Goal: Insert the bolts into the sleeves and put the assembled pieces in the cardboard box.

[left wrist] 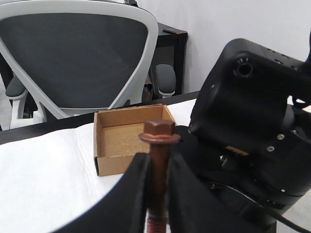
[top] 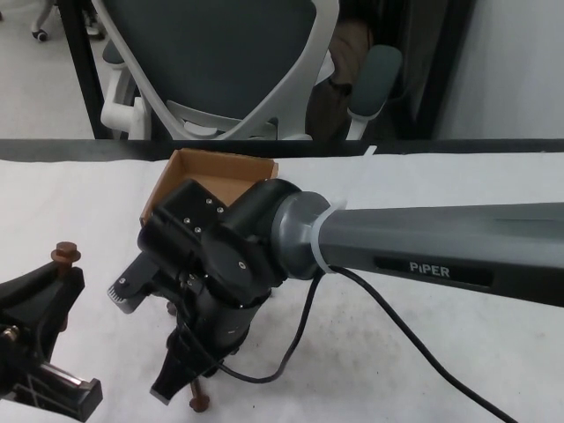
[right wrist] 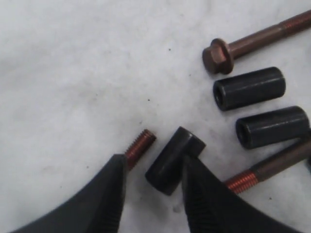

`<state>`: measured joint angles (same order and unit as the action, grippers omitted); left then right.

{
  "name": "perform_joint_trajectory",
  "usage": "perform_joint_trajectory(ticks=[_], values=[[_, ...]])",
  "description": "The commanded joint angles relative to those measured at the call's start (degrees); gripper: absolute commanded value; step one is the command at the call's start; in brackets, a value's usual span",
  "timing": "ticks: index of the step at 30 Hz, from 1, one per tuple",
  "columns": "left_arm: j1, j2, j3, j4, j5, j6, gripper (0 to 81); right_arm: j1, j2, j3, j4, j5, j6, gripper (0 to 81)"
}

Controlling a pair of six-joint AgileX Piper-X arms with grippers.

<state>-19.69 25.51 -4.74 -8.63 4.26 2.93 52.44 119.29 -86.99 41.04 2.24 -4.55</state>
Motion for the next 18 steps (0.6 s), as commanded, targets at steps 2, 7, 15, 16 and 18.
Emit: perform_joint_trajectory(ticks=[2, 7, 15, 16, 18], values=[[-0.24, -0.42, -0.07, -0.60, -0.10, -0.07, 0.8, -0.18, -0.17, -0.55, -0.54, 0.00, 2.11, 37.2], [-0.24, -0.42, -0.07, -0.60, -0.10, -0.34, 0.8, -0.67, 0.05, -0.55, -0.54, 0.00, 4.55, 37.2], [-0.24, -0.42, -0.07, -0.60, 0.11, -0.33, 0.8, -0.78, 4.67, -0.55, -0.54, 0.00, 5.90, 37.2], [-0.24, -0.42, -0.07, -0.60, 0.11, -0.33, 0.8, -0.78, 5.11, -0.55, -0.54, 0.00, 5.88, 37.2], [-0.24, -0.42, -0.07, -0.60, 0.11, -0.33, 0.8, -0.78, 5.84, -0.55, -0.72, 0.00, 5.88, 37.2]])
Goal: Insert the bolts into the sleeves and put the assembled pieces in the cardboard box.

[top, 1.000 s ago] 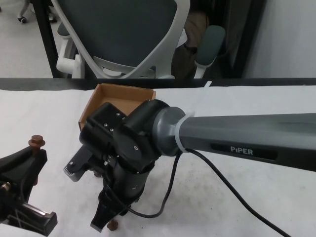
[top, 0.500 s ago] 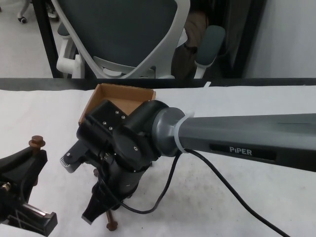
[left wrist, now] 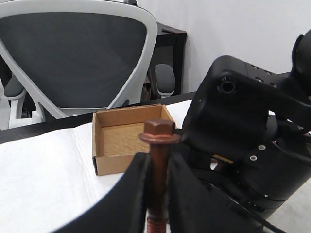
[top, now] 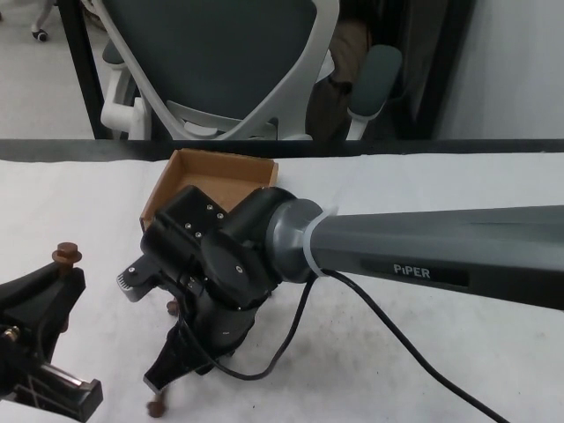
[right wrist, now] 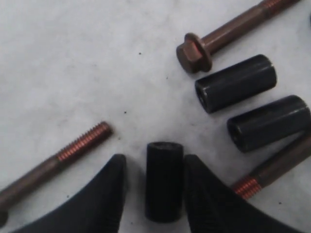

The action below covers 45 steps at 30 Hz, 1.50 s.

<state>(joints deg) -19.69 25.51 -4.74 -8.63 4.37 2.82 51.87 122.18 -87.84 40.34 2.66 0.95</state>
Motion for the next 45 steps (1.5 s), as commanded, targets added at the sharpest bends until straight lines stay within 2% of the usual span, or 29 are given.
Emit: perform_joint_trajectory(ticks=[1, 3, 4, 5, 7, 16, 21, 29, 39, 45], values=[[-0.24, -0.42, -0.07, -0.60, 0.00, -0.22, 0.8, -0.20, 3.09, 0.31, -0.04, -0.41, 0.38, 37.2], [-0.24, -0.42, -0.07, -0.60, 0.00, -0.22, 0.8, -0.20, 3.10, 0.31, -0.29, -0.41, 0.02, 32.8], [-0.24, -0.42, -0.07, -0.60, 0.00, -0.22, 0.8, -0.20, 3.10, 0.31, -0.27, -0.41, -0.08, 26.8], [-0.24, -0.42, -0.07, -0.60, 0.00, -0.22, 0.8, -0.20, 3.10, 0.31, -0.27, -0.41, -0.07, 20.5], [-0.24, -0.42, -0.07, -0.60, 0.00, -0.22, 0.8, -0.20, 3.10, 0.31, -0.27, -0.41, -0.07, 1.0], [-0.24, -0.42, -0.07, -0.60, 0.00, -0.22, 0.8, -0.20, 1.79, 1.04, -1.40, -0.41, -1.50, 0.2], [-0.24, -0.42, -0.07, -0.60, 0.00, -0.22, 0.8, -0.20, -3.44, 7.17, -8.90, -0.41, -1.30, 0.2], [-0.24, -0.42, -0.07, -0.60, 0.35, -1.53, 0.8, -0.20, -19.79, 27.50, -28.03, 0.13, 1.54, 0.2], [-0.24, -0.42, -0.07, -6.99, 10.23, -8.30, 0.8, 1.52, -44.12, 57.22, -58.78, 0.02, 8.41, 0.2], [-0.24, 0.46, 2.85, -16.75, 13.97, -18.91, 0.8, 4.18, -49.91, 74.48, -88.54, -0.41, 8.95, 0.2]])
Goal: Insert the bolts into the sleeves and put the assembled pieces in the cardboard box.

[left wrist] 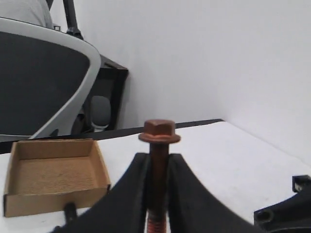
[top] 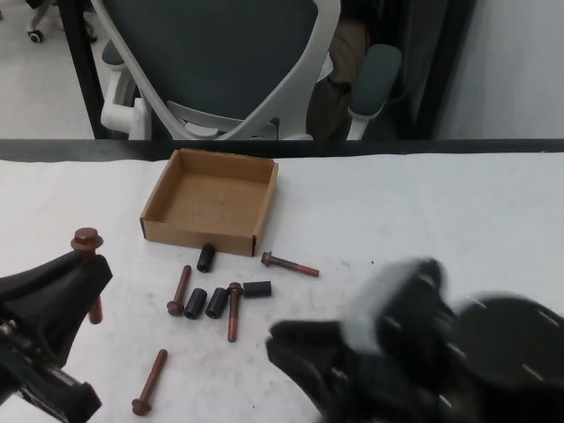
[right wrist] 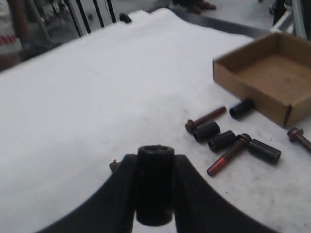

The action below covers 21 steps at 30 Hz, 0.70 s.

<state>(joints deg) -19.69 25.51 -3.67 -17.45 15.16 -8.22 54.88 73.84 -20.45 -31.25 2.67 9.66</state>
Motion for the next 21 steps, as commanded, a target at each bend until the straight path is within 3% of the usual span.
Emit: perform_joint_trajectory(ticks=[1, 7, 12, 21], values=[[-0.24, 0.81, 2.10, -9.44, 3.54, -9.74, 0.8, 1.54, -1.30, 9.05, -21.07, -0.76, 0.23, 0.2], [-0.67, 5.93, 2.14, -17.49, 8.11, -16.27, 0.8, 1.69, 1.30, 11.70, -26.62, -8.96, -4.28, 0.2], [-2.91, 12.10, 2.14, -25.80, 8.51, -15.34, 0.8, 1.69, 4.57, 9.71, -30.85, -13.44, -6.71, 0.2], [-7.23, 27.13, 2.14, -43.53, 8.51, -14.73, 0.8, 1.58, 13.31, 1.77, -31.24, -14.16, -8.78, 0.2]])
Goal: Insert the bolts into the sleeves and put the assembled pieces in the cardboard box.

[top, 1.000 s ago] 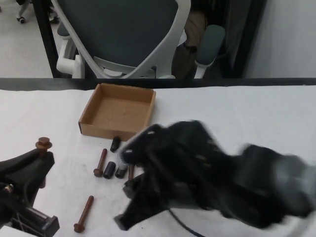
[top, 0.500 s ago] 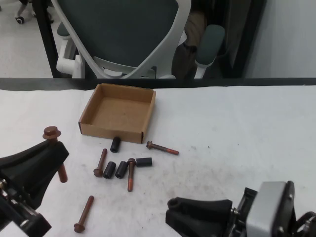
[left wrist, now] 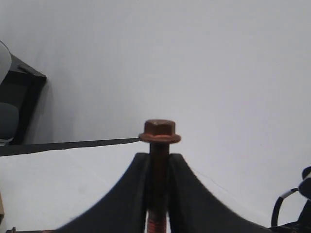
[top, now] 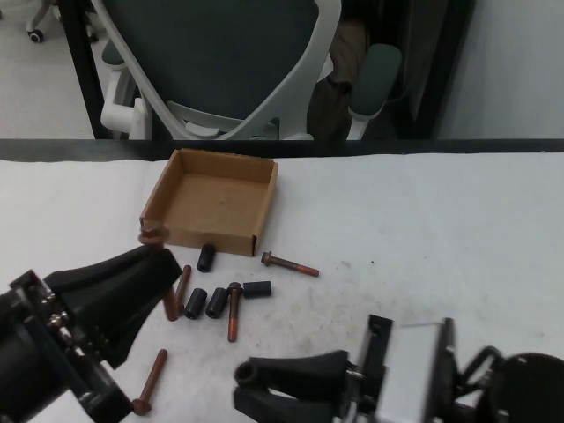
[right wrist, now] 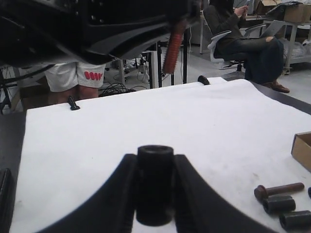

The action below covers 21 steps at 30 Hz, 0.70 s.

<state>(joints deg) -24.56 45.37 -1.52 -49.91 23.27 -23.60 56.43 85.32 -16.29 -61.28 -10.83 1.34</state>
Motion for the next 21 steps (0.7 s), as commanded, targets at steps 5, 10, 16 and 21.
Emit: perform_joint_trajectory(ticks=[5, 10, 16, 21], values=[[-4.14, 12.23, -0.01, -17.14, 0.45, 0.48, 0.8, 0.03, 5.04, -5.01, -1.21, -0.66, -2.66, 0.2], [-4.13, 12.78, -0.01, -18.59, 0.80, 0.48, 0.8, -0.09, 5.25, -5.00, -1.21, -0.66, -3.47, 0.2], [-4.13, 12.78, -0.01, -18.57, 1.89, -2.14, 0.8, -0.09, 5.25, -5.30, -1.21, 1.32, -4.92, 0.2], [-4.13, 12.78, -0.01, -18.45, 3.88, -2.14, 0.8, -0.09, 5.25, -5.66, -1.45, 1.56, -5.64, 0.2]])
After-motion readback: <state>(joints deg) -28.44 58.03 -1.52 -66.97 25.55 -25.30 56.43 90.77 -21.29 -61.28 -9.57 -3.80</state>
